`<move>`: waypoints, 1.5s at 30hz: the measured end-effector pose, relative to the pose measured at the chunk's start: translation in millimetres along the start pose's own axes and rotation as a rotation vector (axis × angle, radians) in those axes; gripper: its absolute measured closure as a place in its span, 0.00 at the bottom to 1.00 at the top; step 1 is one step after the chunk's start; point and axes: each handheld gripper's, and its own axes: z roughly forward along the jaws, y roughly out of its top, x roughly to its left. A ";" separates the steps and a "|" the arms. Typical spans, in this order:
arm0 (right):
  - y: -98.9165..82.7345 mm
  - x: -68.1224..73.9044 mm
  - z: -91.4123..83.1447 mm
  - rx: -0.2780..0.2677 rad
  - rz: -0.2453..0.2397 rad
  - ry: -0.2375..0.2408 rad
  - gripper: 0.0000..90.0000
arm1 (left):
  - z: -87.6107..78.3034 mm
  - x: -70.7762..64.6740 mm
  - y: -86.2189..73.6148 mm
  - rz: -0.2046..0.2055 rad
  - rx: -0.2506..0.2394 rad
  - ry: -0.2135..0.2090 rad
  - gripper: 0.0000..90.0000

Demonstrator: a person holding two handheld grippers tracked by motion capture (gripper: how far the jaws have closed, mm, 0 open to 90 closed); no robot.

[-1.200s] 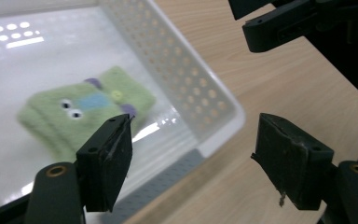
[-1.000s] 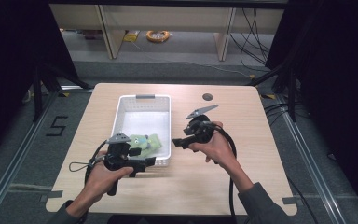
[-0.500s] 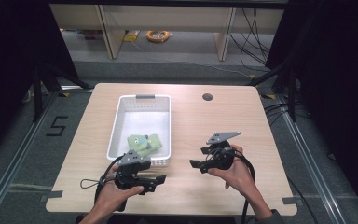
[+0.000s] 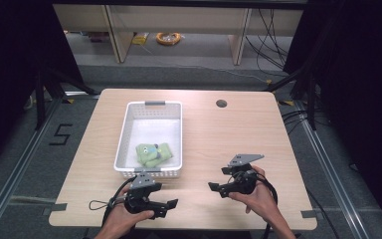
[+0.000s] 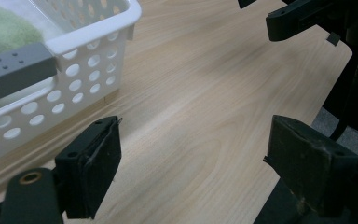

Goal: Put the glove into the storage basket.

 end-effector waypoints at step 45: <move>-85.5 14.7 -24.3 -0.015 -0.029 -0.073 0.19 | -5.5 -4.7 -42.5 0.037 0.046 0.016 0.19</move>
